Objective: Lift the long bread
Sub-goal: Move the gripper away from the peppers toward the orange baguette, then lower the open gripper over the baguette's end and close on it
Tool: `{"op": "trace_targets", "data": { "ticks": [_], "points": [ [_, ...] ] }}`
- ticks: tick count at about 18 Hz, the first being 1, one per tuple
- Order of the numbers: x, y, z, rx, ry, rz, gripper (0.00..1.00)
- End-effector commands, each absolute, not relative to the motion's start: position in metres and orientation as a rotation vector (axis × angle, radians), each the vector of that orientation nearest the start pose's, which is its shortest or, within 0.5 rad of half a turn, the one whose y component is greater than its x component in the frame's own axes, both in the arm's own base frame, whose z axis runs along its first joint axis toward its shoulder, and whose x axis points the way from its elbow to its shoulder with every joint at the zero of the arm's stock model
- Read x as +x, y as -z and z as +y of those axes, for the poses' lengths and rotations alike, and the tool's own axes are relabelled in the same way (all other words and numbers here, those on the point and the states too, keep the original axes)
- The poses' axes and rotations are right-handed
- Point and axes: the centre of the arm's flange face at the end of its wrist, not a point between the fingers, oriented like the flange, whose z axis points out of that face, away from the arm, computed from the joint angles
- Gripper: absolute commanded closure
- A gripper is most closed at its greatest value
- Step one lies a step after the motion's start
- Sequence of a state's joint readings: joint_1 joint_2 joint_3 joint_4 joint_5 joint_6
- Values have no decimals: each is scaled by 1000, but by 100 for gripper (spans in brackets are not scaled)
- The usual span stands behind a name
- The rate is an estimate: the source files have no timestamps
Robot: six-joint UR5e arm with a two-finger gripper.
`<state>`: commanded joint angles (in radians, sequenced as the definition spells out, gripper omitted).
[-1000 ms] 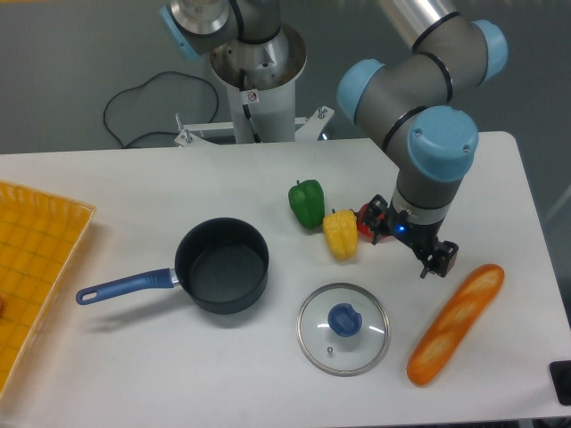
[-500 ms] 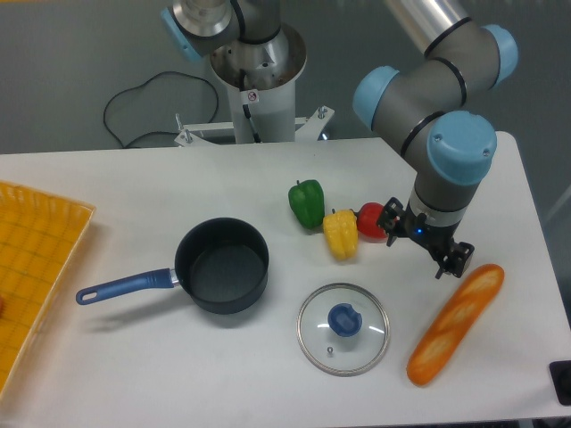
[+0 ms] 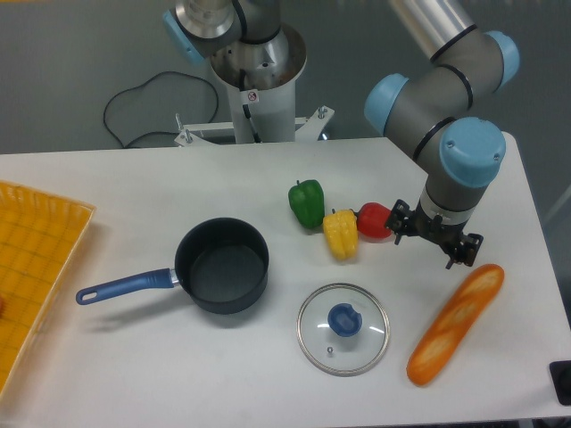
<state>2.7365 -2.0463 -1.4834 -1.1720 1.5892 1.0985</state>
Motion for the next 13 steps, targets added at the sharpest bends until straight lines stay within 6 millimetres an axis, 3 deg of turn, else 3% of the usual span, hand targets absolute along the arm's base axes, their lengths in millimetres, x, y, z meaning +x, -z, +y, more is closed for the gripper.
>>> {"op": "trace_targets", "data": {
  "ticks": [2, 7, 13],
  "points": [
    [-565, -288, 371, -3128, -63, -226, 0],
    [-587, -266, 373, -3032, -132, -361, 0],
    [-606, -253, 379, -3036, -144, -358, 0]
  ]
}}
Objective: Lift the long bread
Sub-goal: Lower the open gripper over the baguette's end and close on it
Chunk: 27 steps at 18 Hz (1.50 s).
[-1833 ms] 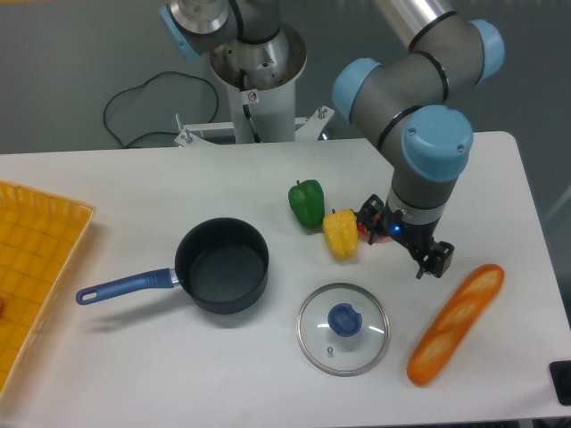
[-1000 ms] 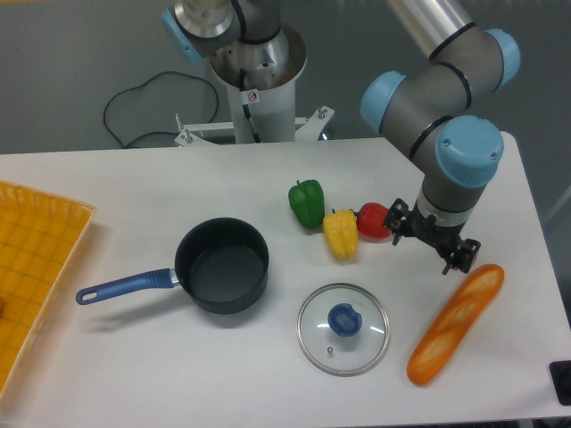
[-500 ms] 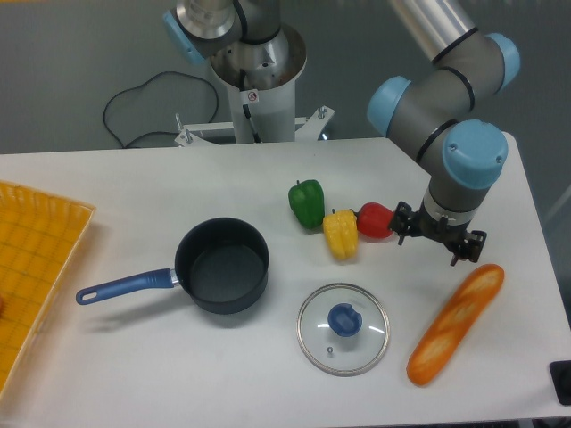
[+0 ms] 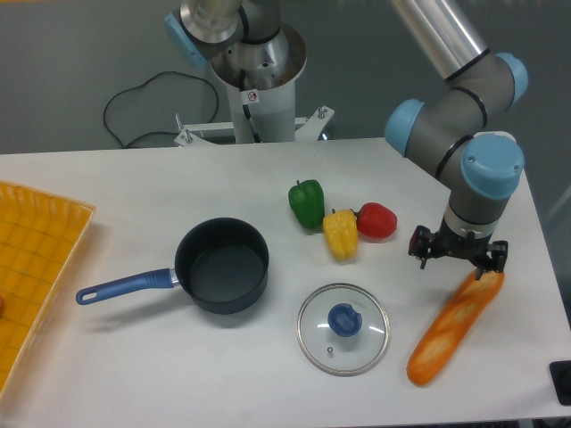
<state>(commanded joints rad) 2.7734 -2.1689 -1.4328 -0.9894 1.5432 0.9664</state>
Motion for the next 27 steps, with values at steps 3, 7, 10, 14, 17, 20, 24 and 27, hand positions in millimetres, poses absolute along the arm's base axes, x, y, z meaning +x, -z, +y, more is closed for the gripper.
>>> {"op": "trace_targets", "data": {
  "ticks": [3, 7, 10, 14, 17, 20, 24, 27],
  "points": [
    [-618, -244, 381, -3047, -158, -315, 0],
    [-627, -226, 370, -3073, -145, -161, 0],
    [-630, -220, 365, -3079, -135, -138, 0],
    [-632, -216, 366, -3073, -153, -137, 0],
    [-634, -208, 367, -3081, -144, -96, 0],
    [-636, -203, 369, -3074, -173, -81, 0],
    [-637, -192, 370, -3085, -213, -76, 13],
    [-636, -191, 371, -3098, -219, -71, 23]
  ]
}}
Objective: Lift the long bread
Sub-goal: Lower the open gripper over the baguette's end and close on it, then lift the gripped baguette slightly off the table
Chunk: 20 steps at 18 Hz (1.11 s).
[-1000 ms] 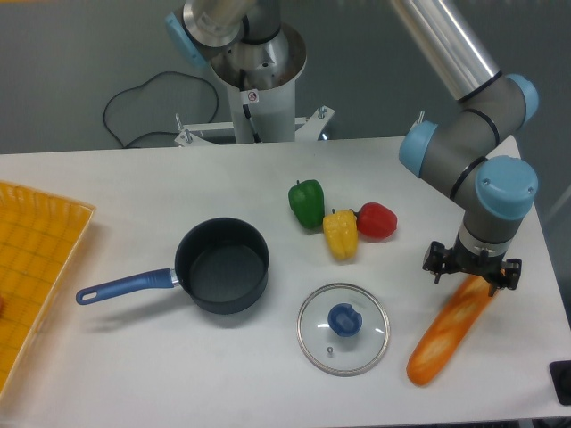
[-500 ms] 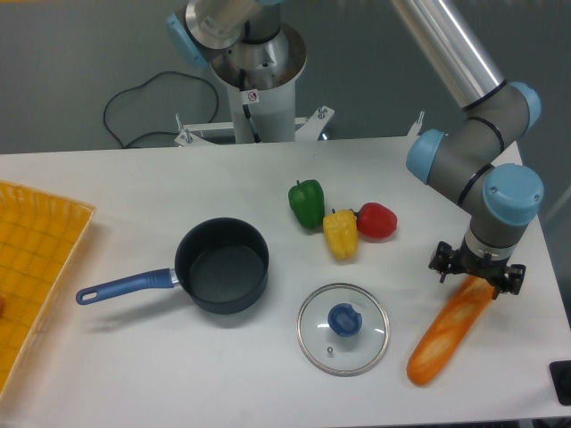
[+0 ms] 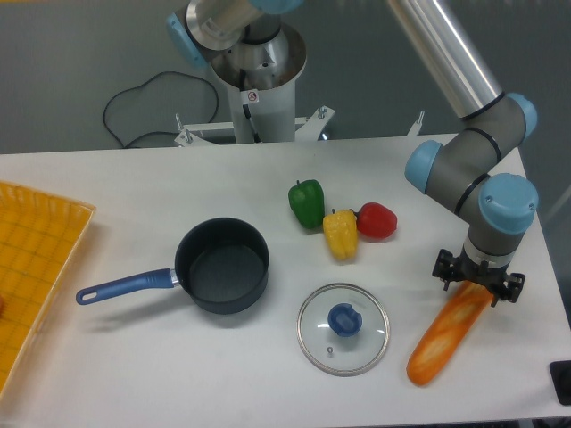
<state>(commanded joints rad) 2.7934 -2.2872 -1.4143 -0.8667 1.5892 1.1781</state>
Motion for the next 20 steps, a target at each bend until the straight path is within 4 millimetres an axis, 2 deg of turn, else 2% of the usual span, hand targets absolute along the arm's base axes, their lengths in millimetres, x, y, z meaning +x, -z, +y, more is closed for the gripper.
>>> {"op": "trace_targets", "data": {
  "ticks": [5, 7, 10, 15, 17, 20],
  "points": [
    [-636, -187, 372, -3101, -216, -69, 25],
    [-636, -187, 372, -3102, -216, -69, 28],
    [-636, -188, 371, -3107, -222, -53, 46],
    [-636, -187, 371, -3112, -219, -1, 86],
    [-635, -187, 371, -3113, -219, 14, 95],
    [-634, -191, 371, -3110, -223, 16, 100]
  ]
}}
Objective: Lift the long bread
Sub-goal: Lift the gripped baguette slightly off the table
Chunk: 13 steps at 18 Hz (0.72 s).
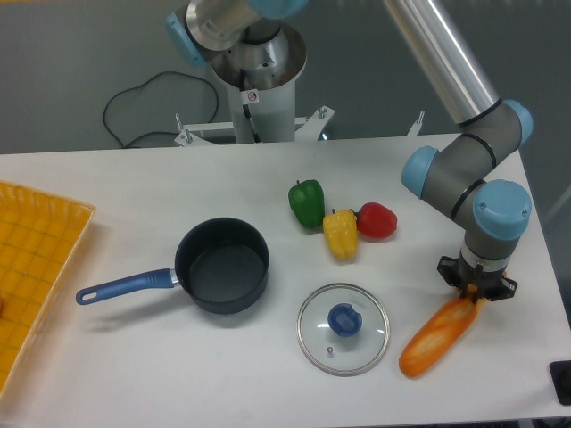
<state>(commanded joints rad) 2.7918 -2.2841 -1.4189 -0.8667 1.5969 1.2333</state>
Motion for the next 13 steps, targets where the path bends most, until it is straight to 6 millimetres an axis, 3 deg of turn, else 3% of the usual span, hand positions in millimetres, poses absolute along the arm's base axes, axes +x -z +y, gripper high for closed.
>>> {"op": "trace_targets", "data": {
  "ticks": [3, 6, 13],
  "points": [
    [-631, -195, 370, -3110, -228, 16, 100],
    [-622, -216, 364, -3103, -242, 14, 100],
    [-609, -241, 356, -3097, -246, 12, 100]
  ]
}}
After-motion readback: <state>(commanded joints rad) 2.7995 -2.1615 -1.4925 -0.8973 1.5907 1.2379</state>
